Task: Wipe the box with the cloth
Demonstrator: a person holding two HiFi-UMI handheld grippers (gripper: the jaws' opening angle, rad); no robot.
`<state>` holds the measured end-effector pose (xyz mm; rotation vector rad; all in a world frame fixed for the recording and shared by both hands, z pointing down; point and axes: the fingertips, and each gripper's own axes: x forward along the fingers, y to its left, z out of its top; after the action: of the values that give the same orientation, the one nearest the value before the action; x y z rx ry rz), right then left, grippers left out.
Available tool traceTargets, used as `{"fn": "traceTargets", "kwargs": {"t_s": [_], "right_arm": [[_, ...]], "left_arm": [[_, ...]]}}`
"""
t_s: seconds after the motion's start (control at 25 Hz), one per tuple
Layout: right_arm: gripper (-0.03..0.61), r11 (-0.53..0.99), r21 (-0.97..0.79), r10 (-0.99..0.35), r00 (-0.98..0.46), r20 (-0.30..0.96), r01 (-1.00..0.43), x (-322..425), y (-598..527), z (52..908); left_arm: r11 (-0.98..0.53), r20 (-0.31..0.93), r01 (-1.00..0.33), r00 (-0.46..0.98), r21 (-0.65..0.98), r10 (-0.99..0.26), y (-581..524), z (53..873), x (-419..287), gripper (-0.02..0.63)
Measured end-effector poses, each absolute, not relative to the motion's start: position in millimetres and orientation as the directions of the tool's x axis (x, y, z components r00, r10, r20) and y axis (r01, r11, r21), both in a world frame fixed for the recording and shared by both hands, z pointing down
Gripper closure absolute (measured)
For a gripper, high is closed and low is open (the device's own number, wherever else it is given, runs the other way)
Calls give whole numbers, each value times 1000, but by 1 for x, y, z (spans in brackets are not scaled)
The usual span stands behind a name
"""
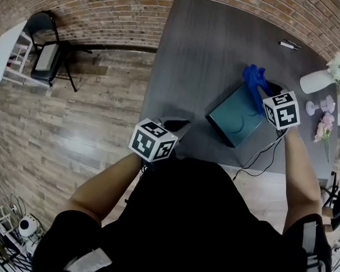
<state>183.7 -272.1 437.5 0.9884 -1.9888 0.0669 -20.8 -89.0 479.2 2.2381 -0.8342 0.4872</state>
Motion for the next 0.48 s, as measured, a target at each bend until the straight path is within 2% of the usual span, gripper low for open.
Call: {"fn": "traceTargets", "kwargs": {"t_s": [0.24, 0.36, 0.48], "right_arm": [[482, 913, 146, -355, -563, 747, -382, 72, -170, 452], [482, 965, 43, -208, -654, 727, -258, 41, -114, 446], [482, 972, -72, -111, -712, 694, -222, 33, -90, 441]], "left_arm": [[-498, 552, -726, 686, 474, -475, -85, 483, -9, 607], [-487, 551, -733, 679, 474, -485, -83, 483, 3, 607], [-460, 561, -747, 665, 480, -493, -78, 486, 4, 607]]}}
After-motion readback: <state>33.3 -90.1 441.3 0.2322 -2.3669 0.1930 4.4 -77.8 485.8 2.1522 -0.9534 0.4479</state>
